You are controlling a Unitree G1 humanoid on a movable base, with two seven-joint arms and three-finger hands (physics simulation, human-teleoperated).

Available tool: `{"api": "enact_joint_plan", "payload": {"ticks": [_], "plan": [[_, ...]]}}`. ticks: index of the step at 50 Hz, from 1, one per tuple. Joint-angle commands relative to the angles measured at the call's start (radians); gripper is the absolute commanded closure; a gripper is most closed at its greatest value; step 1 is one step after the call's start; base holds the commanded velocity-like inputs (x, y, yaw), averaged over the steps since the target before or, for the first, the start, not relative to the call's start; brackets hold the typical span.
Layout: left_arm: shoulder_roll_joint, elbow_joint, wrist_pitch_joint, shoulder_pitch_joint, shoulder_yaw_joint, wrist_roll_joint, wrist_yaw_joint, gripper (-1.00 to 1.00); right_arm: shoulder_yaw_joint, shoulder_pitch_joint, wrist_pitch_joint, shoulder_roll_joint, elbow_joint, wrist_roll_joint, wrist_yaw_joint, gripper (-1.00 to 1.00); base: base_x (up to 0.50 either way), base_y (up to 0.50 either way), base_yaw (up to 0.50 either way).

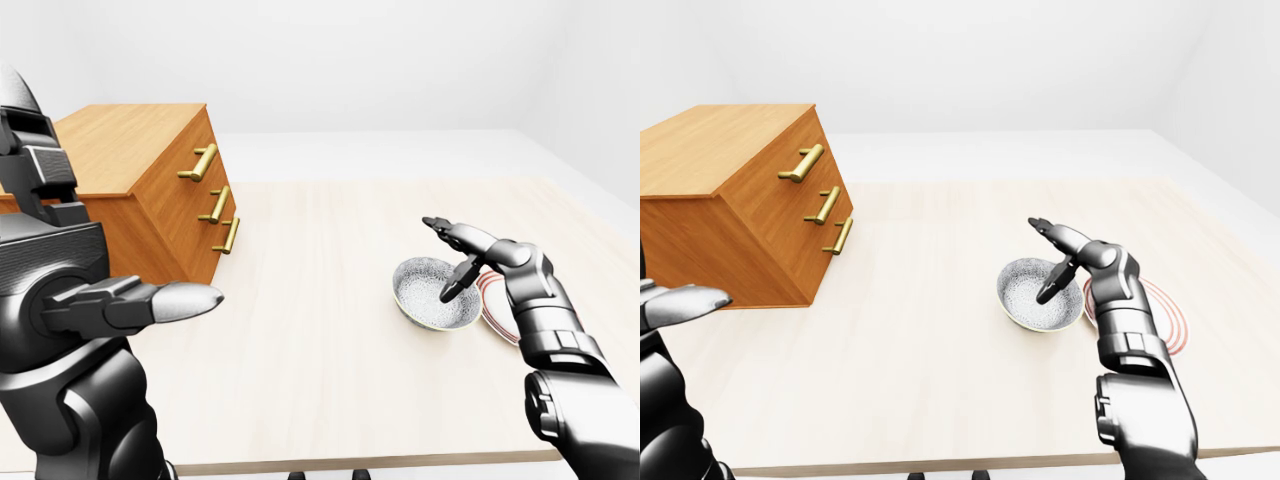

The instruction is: Put the bowl on top of the cabinet.

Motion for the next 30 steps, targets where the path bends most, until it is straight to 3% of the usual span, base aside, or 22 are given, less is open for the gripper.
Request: {"api": "enact_joint_plan", "payload": {"ticks": [1,22,30], "plan": [[0.0,-0.005,0.0,0.003,0.001,-0.004,0.002,-1.0,0.001,-0.019,-0.007,-0.008,0.021,0.006,0.0,-1.0,0.0,0.0,0.0],[0.005,-0.01,0.0,-0.006,0.009,-0.013,0.011,-1.0,0.044,-0.162,-0.112,-0.037,0.296,-0.029,-0.031,-1.0,0.0,0.0,0.0],[0.009,-0.013,0.0,-0.001,0.019,-0.021,0.012,-1.0,0.051,-0.192,-0.112,-0.037,0.38,-0.051,-0.039,-1.0,0.0,0.0,0.0]]}}
